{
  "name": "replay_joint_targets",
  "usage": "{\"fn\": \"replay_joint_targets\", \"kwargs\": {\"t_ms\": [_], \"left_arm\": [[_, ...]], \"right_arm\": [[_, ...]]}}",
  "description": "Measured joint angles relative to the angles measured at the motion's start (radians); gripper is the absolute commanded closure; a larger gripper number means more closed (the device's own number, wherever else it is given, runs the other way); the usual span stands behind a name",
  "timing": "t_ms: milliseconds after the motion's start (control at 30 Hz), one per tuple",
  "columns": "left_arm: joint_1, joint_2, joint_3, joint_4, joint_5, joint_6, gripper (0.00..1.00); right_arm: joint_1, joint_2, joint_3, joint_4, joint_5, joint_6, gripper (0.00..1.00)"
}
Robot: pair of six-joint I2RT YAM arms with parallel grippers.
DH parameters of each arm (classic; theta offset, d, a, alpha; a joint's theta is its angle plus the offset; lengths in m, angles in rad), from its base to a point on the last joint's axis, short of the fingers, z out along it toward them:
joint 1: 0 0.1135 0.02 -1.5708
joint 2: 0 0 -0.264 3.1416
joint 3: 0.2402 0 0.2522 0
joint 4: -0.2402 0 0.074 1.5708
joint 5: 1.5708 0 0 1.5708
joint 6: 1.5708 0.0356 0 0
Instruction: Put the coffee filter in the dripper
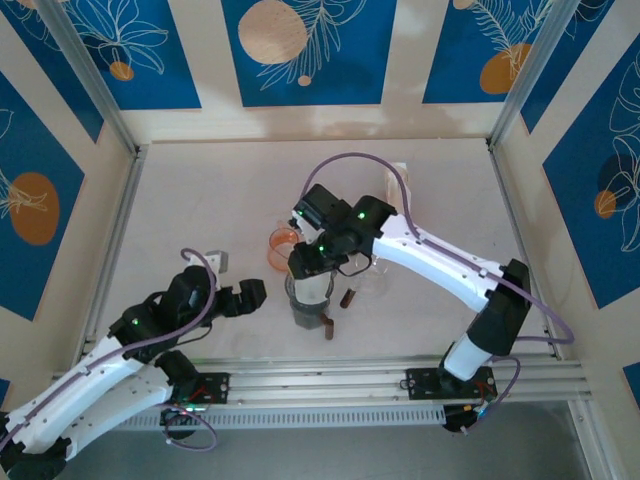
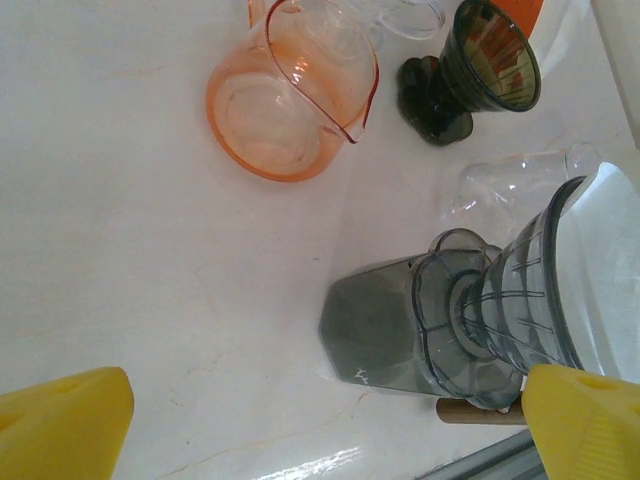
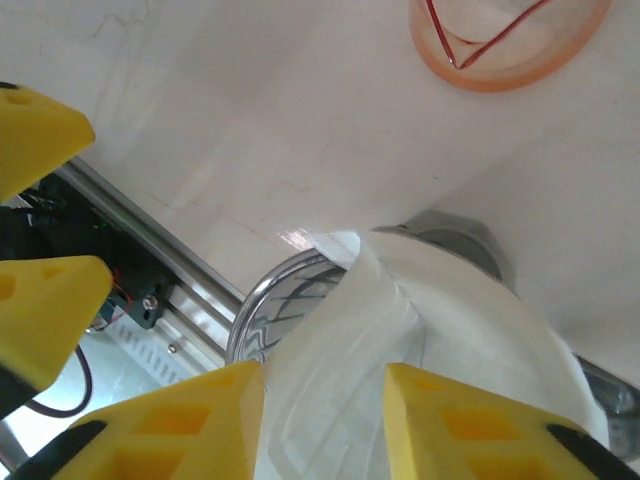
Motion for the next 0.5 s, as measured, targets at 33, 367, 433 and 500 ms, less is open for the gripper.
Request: {"fn": "replay_joint_targets", "kwargs": {"t_ms": [33,367,433,500], "left_arm": [[0.0,0.008,0.004,0.002,0.002,0.0,0.0],[0.0,0.176,0.17,0.04,0.081,0.065,0.28],[0.0,0.224,0.216,0.043,0.102,0.085,0.42],[-0.001,0.282,0.267,0.041,0.124,0.103,0.58]], "right_arm": [[0.003,-0.023,-0.016,0.012,0.01,0.003,0.57],[0.018,-0.457,-0.313,0.208,0.182,0.089,0.54],[0.018,-0.517,-0.38,0.234,0.219,0.107,0.54],[0.018,-0.549,-0.429,0.241,0.248,0.118,0.53]]}}
